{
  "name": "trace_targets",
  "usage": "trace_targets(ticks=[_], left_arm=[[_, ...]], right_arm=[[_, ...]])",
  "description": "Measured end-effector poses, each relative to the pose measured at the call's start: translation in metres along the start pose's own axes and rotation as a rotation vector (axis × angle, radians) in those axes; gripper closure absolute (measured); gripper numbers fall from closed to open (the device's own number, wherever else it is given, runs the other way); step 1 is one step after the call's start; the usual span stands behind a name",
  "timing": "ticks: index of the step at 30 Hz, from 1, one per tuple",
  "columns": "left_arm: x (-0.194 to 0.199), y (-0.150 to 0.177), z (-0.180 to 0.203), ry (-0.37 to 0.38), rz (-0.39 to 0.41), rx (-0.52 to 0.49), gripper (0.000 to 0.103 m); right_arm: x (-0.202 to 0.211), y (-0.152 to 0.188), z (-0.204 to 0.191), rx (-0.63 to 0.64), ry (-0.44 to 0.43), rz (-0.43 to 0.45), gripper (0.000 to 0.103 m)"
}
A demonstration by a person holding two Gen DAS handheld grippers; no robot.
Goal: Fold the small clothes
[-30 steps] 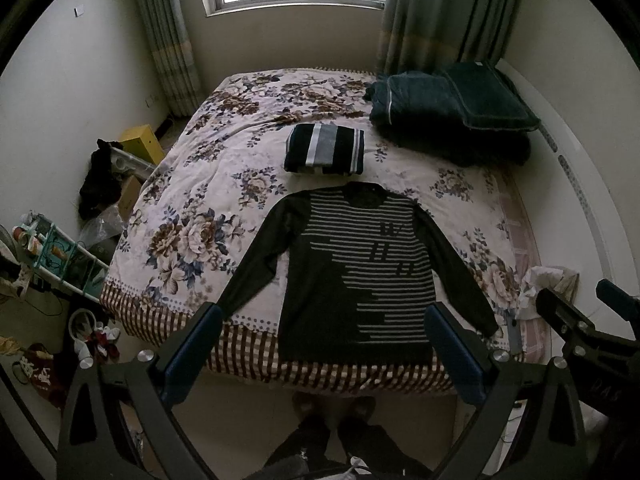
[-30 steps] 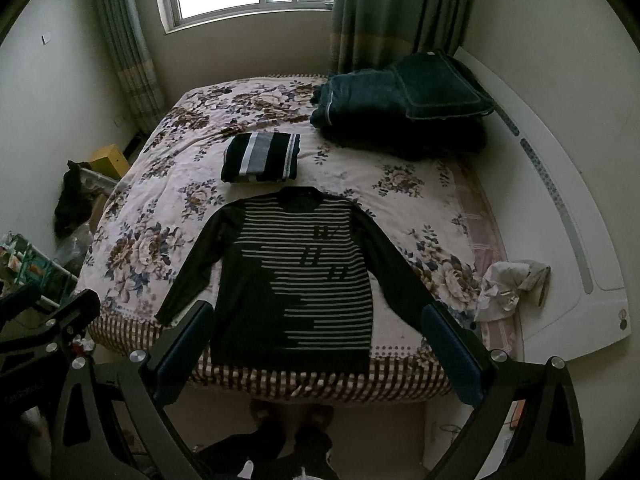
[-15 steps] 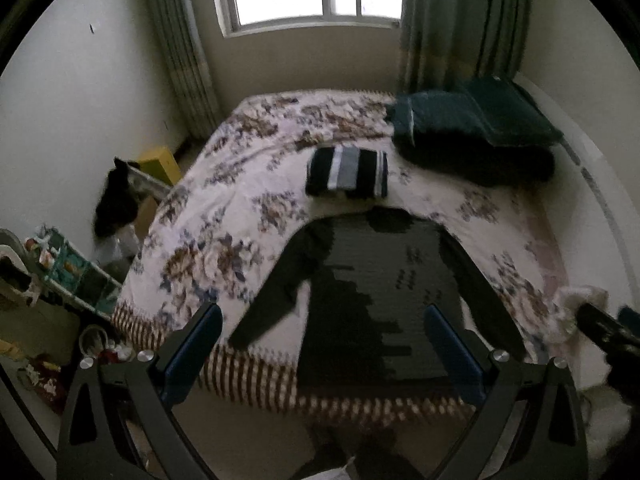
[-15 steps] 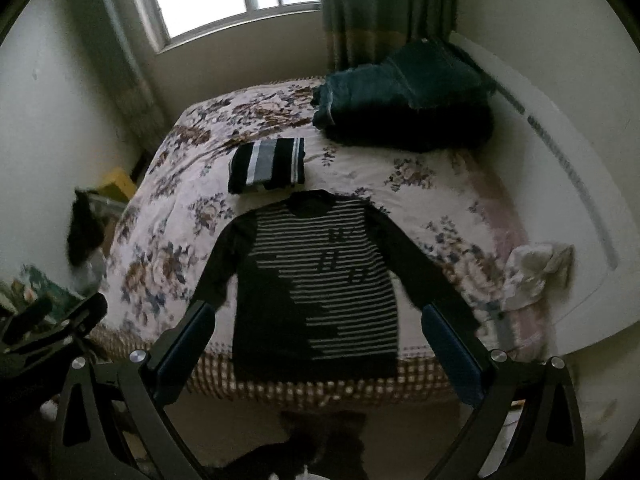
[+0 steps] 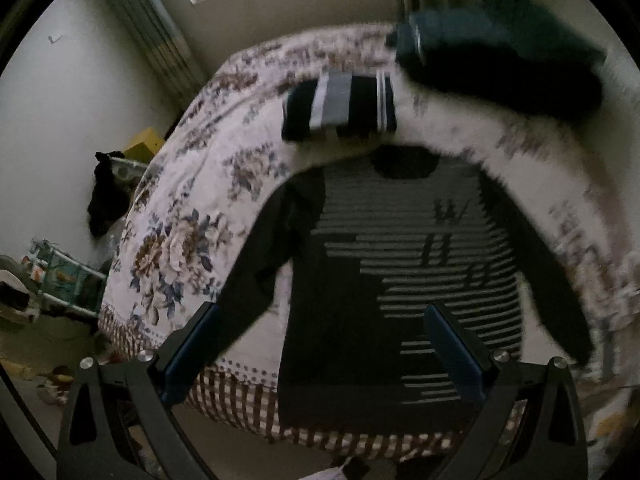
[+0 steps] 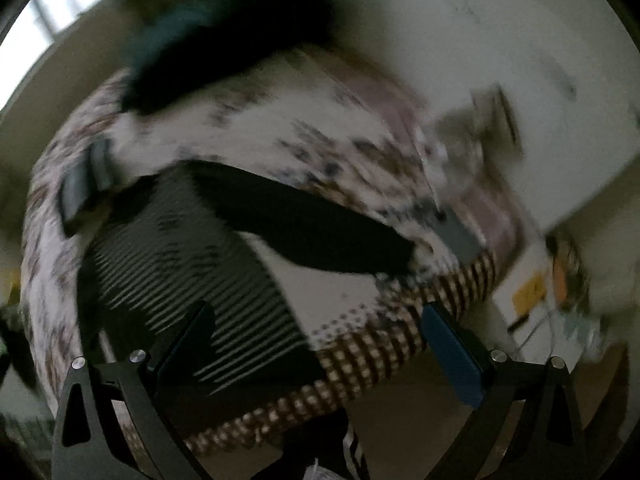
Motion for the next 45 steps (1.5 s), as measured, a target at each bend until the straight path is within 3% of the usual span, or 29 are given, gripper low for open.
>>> trace_targets(ticks=[2,5,11,14,20,21,22,23,24,25,33,36,40,45], left_arm=[[-0.033,0.005,0.017,-0.017,-0.044,-0.009,0.000],[-0.086,0.016,0.040,-0.034,-0.113,-0.022,0.000],[-0.180,0.041,0.079,-0.084,-0.255,-0.054,0.000],[-0.213,0.051,0.103,-0.070,-0.295,-0.081,0.000],[-0.251,0.057,0.141,-0.047,-0.327,-0.147,0.000],[-0.253,0.056,0.144,-0.046,-0.330,-0.149,0.000],[-0.254,0.054,0.147,-0.042,-0.328,-0.151,0.000],[-0.255,0.051,0.151,-0.040,-0.325,-0.153,0.000],[-0.255,0.049,0.154,-0.039,-0.324,-0.159,0.000],[-0.256,0.046,0.156,-0.038,-0.323,-0.161,0.000],[-0.259,0.016,0.180,-0.001,-0.264,-0.205,0.000],[-0.268,0.012,0.184,0.007,-0.272,-0.196,0.000],[-0.273,0.009,0.184,0.014,-0.275,-0.173,0.000],[-0.278,0.008,0.168,0.010,-0.286,-0.128,0.000]], right_arm=[[-0.059,-0.013,0.033,-0.086,-0.011,-0.066,0.007],[-0.151,-0.025,0.075,-0.164,-0.010,-0.169,0.026],[-0.272,-0.011,0.135,-0.311,0.026,-0.300,0.026],[-0.309,0.005,0.159,-0.399,0.041,-0.365,0.026],[-0.375,0.014,0.167,-0.539,-0.068,-0.386,0.026],[-0.382,0.012,0.165,-0.551,-0.082,-0.382,0.027],[-0.389,0.009,0.163,-0.566,-0.089,-0.367,0.045],[-0.392,0.005,0.161,-0.569,-0.085,-0.343,0.077],[-0.393,0.001,0.159,-0.554,-0.058,-0.320,0.091],[-0.390,-0.002,0.156,-0.540,-0.046,-0.308,0.095],[-0.327,-0.076,0.182,-0.474,0.074,-0.050,0.097],[-0.338,-0.104,0.183,-0.452,0.102,-0.066,0.098],[-0.366,-0.118,0.183,-0.434,0.123,-0.106,0.098],[-0.355,-0.144,0.162,-0.449,0.080,-0.092,0.098]])
Point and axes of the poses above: each gripper's, at about its wrist camera, not at the fingertips, and x roughly against the way its jaws point, z to its right, y to its underside, the point moved 9 cm from there along -x, roughly the way its jaws point, and after that the axes turned 4 degrees about y, right-handed, at the moved point
